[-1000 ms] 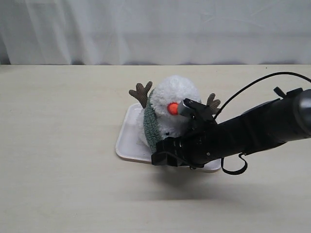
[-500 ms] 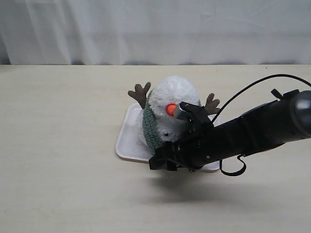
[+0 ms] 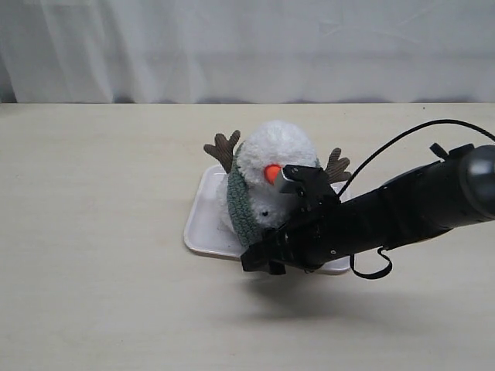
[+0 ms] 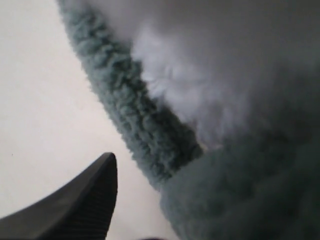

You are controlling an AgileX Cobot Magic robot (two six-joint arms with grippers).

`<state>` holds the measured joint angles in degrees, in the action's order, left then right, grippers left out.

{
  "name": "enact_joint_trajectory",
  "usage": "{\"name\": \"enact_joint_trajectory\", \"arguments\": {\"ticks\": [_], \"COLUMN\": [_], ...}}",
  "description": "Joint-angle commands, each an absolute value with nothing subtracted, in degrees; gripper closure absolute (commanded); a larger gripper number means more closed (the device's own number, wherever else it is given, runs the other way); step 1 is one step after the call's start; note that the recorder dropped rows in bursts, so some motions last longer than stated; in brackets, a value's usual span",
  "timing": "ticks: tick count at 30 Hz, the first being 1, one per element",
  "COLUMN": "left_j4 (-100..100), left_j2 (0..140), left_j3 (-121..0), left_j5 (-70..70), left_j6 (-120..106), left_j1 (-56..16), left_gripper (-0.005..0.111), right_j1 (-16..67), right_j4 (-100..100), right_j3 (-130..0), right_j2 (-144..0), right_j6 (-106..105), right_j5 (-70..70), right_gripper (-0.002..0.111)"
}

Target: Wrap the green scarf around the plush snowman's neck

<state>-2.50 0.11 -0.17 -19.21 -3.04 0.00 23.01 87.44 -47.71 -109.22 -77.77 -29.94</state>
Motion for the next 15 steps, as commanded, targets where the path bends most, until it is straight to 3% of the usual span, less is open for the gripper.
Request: {"name": "enact_joint_trajectory", "arguments": {"ticks": [1,8,15], "left_j4": [-2.4,-2.4,-2.4], "left_j2": [0.0,0.0,0.0], "left_j3": [0.0,0.0,0.0], "left_j5": [-18.5,-18.5,-18.5], "left_j6": [-2.9,-2.9,-2.9], "left_j1": [-0.1,-0.1,-0.1], "left_gripper": [0.107,0.107,0.107], "right_j1": [22.8,22.8,22.8], "right_j4": [91.1,94.6,94.6], "right_j3": [-47.9,-47.9,-47.9], "right_j2": [-110.6,-110.5,-110.5], "right_j6": [-81.7,-86.6,-86.6], "right_j5": [-29.2,-31.4,-31.4], "right_gripper": [0.050,0.056,0.082]}}
